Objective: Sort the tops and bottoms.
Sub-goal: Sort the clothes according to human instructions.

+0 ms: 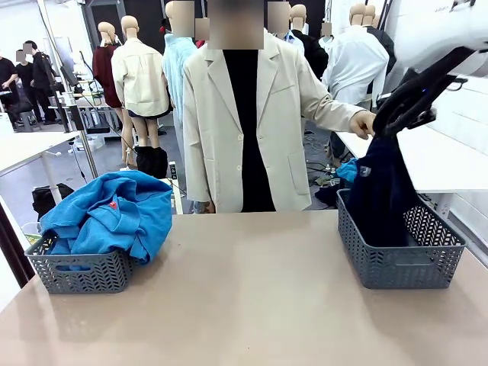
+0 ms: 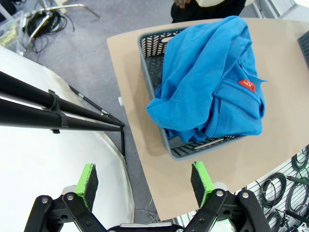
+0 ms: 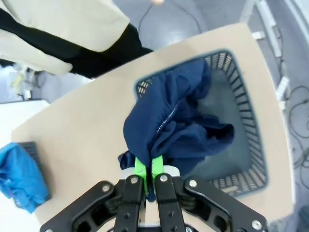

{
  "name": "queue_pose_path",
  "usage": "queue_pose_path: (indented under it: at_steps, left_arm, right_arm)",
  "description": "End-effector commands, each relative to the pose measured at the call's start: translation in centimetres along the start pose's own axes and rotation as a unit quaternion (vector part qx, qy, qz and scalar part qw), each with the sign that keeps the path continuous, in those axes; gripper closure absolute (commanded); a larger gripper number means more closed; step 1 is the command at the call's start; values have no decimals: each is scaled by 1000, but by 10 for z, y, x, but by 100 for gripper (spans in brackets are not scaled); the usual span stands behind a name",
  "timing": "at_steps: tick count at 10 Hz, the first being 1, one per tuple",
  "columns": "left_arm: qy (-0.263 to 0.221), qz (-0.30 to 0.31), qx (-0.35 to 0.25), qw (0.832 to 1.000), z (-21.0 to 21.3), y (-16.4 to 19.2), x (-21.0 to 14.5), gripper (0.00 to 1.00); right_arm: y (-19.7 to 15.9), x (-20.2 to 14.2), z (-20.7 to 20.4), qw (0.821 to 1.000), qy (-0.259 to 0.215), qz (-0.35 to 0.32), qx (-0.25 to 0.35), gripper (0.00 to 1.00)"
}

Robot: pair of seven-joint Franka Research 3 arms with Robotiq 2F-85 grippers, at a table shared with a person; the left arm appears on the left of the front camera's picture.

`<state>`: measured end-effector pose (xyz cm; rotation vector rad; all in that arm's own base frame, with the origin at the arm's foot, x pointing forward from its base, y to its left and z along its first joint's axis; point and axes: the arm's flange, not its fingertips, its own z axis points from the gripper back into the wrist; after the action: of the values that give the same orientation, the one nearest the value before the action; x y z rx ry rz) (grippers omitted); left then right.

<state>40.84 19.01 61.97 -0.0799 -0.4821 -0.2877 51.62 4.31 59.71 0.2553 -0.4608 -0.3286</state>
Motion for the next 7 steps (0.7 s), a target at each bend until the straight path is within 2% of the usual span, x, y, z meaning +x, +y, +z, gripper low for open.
queue_pose_path:
  at_steps: [1, 5, 6, 7]
  left_arm:
    - [0, 1, 1, 1000, 1, 0, 0, 0]
    - [0, 1, 1, 1000, 1, 0, 0, 0]
    - [0, 1, 1, 1000, 1, 0, 0, 0]
    - [0, 1, 1, 1000, 1, 0, 0, 0]
  right_arm:
    - [2, 2, -22, 999, 34, 9, 13, 100]
    - [-4, -26, -67, 995, 81, -17, -54, 100]
    - [-6, -29, -72, 994, 90, -21, -63, 95]
    - [-8, -29, -73, 992, 98, -25, -72, 78]
